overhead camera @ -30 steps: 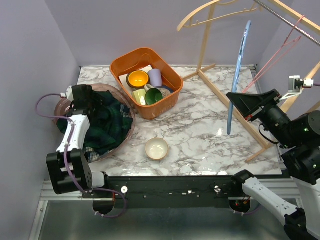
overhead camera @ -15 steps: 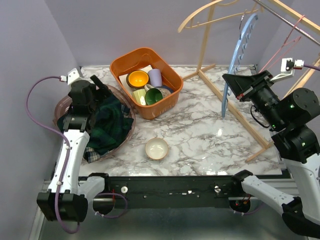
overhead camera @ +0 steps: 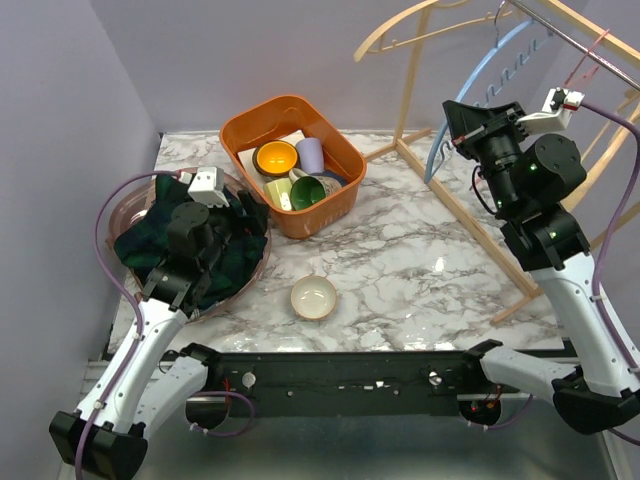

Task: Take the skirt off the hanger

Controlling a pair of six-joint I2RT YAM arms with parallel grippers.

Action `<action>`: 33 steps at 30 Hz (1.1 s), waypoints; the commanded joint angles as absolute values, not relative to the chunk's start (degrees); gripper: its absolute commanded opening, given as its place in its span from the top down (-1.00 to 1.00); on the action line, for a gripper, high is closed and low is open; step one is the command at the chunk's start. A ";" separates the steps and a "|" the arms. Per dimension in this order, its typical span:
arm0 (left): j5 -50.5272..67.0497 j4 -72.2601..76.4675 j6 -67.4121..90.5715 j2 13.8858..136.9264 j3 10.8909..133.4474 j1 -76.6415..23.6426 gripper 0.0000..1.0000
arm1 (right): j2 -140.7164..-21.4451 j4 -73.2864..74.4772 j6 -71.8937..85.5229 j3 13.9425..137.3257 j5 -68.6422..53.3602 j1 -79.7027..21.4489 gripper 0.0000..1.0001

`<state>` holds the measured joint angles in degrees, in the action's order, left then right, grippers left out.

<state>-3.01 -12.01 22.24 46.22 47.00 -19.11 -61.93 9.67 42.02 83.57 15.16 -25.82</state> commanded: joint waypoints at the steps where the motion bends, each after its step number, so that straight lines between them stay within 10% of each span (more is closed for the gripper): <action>1: -2.02 -9.23 21.01 44.56 46.76 -20.65 -0.97 | -61.00 -1.56 47.10 79.82 21.80 -25.75 0.99; 33: 7.02 -2.12 19.86 44.55 49.29 -21.62 -0.85 | -68.82 -7.04 61.08 80.15 22.24 -25.66 0.99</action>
